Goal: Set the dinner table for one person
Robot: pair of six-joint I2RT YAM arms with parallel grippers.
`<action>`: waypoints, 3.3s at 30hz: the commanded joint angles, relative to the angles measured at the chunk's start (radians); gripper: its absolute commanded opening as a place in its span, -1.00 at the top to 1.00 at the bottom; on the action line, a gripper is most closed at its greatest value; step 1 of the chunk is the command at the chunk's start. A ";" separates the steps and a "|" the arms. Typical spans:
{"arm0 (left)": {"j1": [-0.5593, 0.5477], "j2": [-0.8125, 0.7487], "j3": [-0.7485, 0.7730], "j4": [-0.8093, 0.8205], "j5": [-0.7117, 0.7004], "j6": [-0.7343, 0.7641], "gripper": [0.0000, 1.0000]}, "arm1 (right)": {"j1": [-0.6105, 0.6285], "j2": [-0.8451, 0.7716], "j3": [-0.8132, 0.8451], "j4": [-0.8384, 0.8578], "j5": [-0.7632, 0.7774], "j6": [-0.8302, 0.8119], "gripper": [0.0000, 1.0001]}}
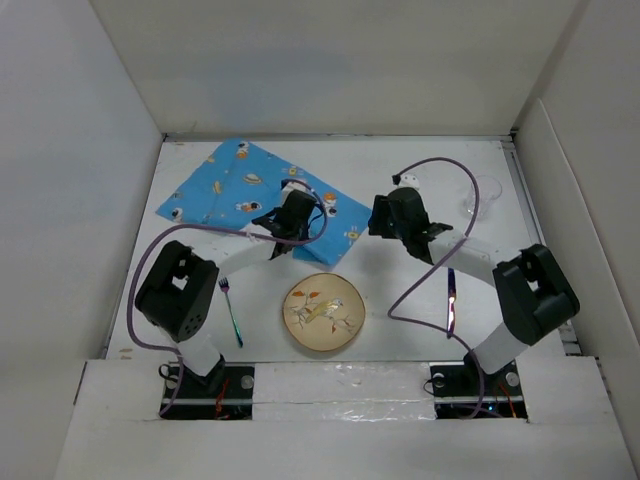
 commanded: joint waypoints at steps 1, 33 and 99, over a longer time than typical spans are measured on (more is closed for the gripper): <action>-0.113 -0.043 -0.017 0.014 0.036 -0.022 1.00 | 0.003 0.063 0.120 -0.073 0.002 0.006 -0.19; 0.268 0.428 0.722 0.002 0.278 -0.120 -0.54 | -0.241 0.327 0.394 -0.442 -0.150 -0.112 -0.28; 0.542 0.496 0.815 -0.242 0.188 0.086 1.00 | -0.310 0.396 0.520 -0.518 -0.328 -0.171 -0.23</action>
